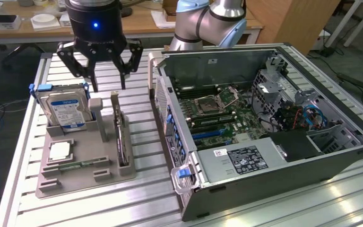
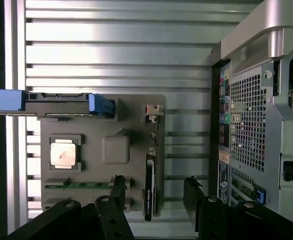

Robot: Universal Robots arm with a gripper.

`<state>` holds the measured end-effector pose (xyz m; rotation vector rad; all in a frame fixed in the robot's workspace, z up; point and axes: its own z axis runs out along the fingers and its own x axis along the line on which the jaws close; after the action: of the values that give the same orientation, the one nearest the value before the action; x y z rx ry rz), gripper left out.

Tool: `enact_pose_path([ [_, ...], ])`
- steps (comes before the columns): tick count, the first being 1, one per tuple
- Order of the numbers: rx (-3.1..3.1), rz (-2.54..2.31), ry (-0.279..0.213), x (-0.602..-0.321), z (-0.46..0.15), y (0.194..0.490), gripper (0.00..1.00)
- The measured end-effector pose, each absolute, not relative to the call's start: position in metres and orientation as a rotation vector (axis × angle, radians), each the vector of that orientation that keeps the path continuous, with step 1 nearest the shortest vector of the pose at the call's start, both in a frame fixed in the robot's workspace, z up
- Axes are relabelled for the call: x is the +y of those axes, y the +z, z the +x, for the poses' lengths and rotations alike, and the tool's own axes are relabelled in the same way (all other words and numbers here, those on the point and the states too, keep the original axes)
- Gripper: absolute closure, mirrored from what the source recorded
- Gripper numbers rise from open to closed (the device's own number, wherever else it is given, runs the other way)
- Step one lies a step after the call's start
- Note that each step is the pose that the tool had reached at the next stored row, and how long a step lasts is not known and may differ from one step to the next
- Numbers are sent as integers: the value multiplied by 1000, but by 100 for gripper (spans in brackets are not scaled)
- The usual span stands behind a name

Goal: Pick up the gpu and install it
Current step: 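Pick up the gpu and move the gpu toward the slot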

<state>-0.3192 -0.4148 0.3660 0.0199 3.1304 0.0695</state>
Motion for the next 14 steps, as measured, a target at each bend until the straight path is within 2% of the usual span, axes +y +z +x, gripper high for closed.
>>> enact_pose_path([
  [14, 3130, 20, 70, -416, -319, 357, 41],
])
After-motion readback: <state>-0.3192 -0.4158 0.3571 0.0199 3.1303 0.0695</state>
